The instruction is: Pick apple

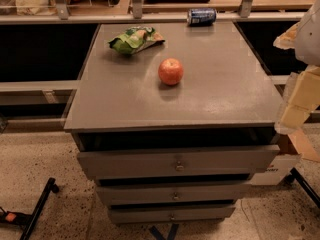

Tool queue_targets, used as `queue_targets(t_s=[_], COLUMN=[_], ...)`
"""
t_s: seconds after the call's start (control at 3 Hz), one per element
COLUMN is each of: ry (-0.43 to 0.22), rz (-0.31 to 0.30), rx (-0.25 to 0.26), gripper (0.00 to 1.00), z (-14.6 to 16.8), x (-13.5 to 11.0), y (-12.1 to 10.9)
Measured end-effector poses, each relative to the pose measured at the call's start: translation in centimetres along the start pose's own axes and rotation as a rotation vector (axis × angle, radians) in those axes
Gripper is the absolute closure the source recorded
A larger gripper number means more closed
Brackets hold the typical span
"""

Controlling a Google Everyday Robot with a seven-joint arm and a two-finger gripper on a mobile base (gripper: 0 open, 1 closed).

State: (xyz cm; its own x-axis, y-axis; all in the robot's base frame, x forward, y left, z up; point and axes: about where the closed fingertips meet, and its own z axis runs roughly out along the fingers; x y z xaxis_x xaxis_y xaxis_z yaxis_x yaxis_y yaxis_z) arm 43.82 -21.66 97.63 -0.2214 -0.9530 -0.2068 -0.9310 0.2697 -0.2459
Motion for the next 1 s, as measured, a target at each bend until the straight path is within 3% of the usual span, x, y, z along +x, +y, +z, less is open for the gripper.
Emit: queue_targets(t_s=[0.33, 1.0], ry=[0.0, -0.001], rz=[0.0, -0.045], rx=[0.0, 0.017], gripper=[0.0, 0.0], z=[0.0, 1.9], x=[0.0, -2.3], y=[0.0, -2.6])
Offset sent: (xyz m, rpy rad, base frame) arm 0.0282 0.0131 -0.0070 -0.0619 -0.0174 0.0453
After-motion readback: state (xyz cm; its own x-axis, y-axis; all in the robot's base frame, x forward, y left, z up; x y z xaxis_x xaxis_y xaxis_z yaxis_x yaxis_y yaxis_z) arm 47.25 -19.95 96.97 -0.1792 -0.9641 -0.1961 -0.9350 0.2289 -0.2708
